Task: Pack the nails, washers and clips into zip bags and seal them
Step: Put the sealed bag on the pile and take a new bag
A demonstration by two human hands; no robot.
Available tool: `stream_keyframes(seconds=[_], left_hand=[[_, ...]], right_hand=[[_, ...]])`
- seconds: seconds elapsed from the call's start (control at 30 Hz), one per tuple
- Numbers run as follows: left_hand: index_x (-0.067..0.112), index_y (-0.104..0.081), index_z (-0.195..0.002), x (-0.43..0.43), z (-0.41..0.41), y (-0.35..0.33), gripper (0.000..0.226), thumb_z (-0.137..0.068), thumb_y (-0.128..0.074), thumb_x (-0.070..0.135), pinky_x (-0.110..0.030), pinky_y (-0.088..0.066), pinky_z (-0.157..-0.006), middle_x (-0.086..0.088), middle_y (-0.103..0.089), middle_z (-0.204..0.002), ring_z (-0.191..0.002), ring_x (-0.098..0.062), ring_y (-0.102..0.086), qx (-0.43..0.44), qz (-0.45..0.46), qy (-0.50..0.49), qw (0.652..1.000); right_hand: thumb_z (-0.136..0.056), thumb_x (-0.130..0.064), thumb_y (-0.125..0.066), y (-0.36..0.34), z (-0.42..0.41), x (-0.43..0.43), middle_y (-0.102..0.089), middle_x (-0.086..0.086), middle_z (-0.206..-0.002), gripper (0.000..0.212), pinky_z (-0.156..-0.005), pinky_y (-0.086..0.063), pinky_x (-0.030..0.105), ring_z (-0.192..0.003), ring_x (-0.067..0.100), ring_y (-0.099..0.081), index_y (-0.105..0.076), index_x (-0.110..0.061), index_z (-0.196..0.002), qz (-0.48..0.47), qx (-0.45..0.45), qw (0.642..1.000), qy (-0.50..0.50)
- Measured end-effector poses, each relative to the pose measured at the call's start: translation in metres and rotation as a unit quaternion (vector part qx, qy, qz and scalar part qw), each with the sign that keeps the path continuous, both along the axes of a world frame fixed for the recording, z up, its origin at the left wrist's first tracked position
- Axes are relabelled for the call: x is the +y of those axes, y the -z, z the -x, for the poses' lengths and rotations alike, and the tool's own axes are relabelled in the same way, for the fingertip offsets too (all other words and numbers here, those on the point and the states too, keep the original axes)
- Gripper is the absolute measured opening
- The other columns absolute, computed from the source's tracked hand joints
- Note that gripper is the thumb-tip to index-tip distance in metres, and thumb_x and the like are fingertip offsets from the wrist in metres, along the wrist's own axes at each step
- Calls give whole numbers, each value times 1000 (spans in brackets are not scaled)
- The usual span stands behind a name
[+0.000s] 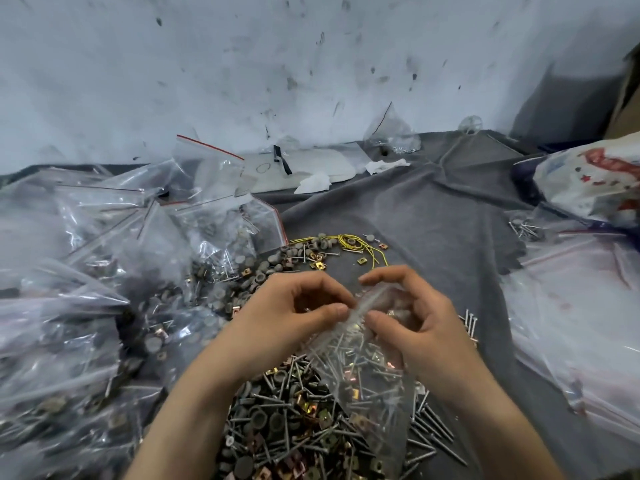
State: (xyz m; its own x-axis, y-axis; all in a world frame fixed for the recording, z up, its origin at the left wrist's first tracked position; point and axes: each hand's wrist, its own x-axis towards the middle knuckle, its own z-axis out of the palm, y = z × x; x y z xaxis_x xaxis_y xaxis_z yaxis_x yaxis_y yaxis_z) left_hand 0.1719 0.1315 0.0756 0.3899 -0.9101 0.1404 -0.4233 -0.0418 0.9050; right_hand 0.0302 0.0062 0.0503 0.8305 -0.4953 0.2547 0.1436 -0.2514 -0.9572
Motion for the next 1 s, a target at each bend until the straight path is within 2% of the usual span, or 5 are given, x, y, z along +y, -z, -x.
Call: stream_keyframes(seconds=[0.17,0.43,0.6,0.8,1.0], left_hand=[[19,-71,-86,2,-1,-1,7,-84,-70,13,-38,-51,-71,-6,-71,-83,-76,-28,-64,31,29,11,999],[13,-67,-81,1,2,0,21,-69,-72,30,-20,-51,-64,-2,-70,-74,-68,-10,-67,42,0,-8,999],[6,-69,-78,1,2,-2,7,-79,-69,13,-17,-47,-57,0,-66,-61,-57,-7,-60,73,6,-12,997],[11,-67,-101,3,5,-5,28,-75,-67,20,-21,-53,-64,-2,-72,-80,-69,-13,-65,115,32,32,992],[5,-67,-82,6,4,-7,17,-72,-71,18,-22,-54,-67,0,-71,-81,-73,-15,-68,136,23,57,989]], right_hand=[[-85,-2,-65,2,-3,-2,-67,4,-69,41,-48,-45,19,-48,13,-57,-60,-36,-106,-26,-4,1000,-4],[-84,-21,-67,8,-7,-2,-67,3,-69,8,-50,-50,23,-54,16,-59,-67,-14,-87,-102,-44,994,23],[-72,-40,-70,13,-8,-5,-62,-3,-63,21,-56,-46,18,-58,9,-56,-65,-20,-72,-100,-27,994,26],[-66,-45,-71,14,-9,-3,-64,-3,-64,41,-58,-48,17,-62,7,-59,-60,-6,-73,-121,-52,991,26],[-63,-54,-79,13,-5,1,-63,-1,-64,58,-54,-48,19,-60,9,-60,-58,-1,-74,-142,-57,988,25]])
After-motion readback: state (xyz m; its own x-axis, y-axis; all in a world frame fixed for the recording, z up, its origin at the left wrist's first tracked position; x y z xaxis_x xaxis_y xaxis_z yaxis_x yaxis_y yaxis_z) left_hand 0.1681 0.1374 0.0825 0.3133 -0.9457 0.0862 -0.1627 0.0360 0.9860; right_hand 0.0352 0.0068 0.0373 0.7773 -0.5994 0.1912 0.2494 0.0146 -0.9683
